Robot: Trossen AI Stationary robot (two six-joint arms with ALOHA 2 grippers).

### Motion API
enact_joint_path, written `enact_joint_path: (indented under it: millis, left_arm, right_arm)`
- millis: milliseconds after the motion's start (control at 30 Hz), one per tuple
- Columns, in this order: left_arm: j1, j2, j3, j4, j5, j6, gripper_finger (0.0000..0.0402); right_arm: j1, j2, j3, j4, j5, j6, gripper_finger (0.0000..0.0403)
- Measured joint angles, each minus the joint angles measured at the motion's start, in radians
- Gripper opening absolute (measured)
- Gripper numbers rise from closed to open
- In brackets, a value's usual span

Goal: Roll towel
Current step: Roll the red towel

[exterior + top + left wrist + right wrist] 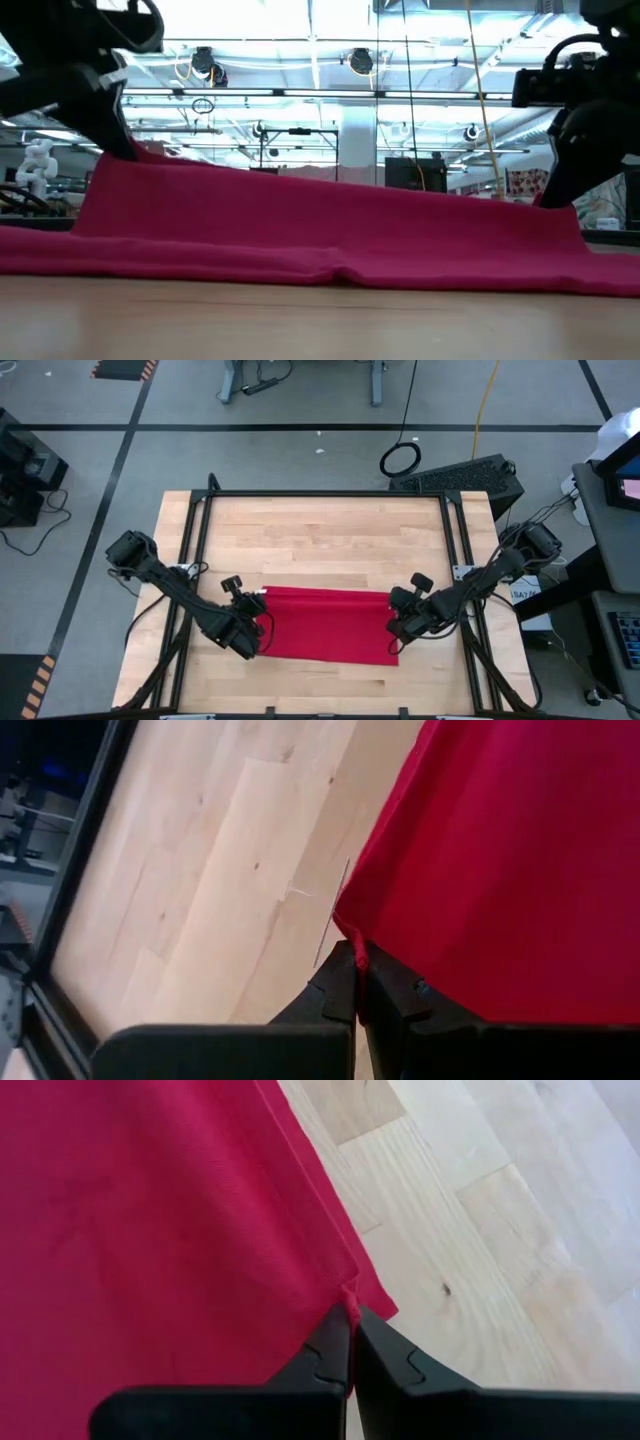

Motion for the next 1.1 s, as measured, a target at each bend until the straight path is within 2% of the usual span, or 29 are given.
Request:
enact_joint_path:
  millis: [300,500,800,933,1100]
  left_arm:
    - [0.042,0.000,-0.063,0.059,-0.017,-0.002,0.0008]
    - [0.066,0.000,-0.068,0.102,-0.066,0.043,0.0008]
    - [0.079,0.000,-0.068,0.125,-0.072,0.048,0.0008]
    - [0.079,0.000,-0.068,0.131,-0.073,0.040,0.0008]
    - [0.079,0.000,-0.068,0.136,-0.100,-0.042,0.0008]
  right_arm:
    - [-0.022,0.008,0.000,0.002,-0.002,-0.006,0.0000]
    - [-0.033,0.008,0.000,0.000,-0.029,-0.023,0.0000]
    - [-0.033,0.008,0.000,0.000,-0.030,-0.027,0.0001]
    - [-0.032,0.008,0.000,0.000,-0.030,-0.025,0.0024]
    - [-0.032,0.008,0.000,0.000,-0.031,0.004,0.0075]
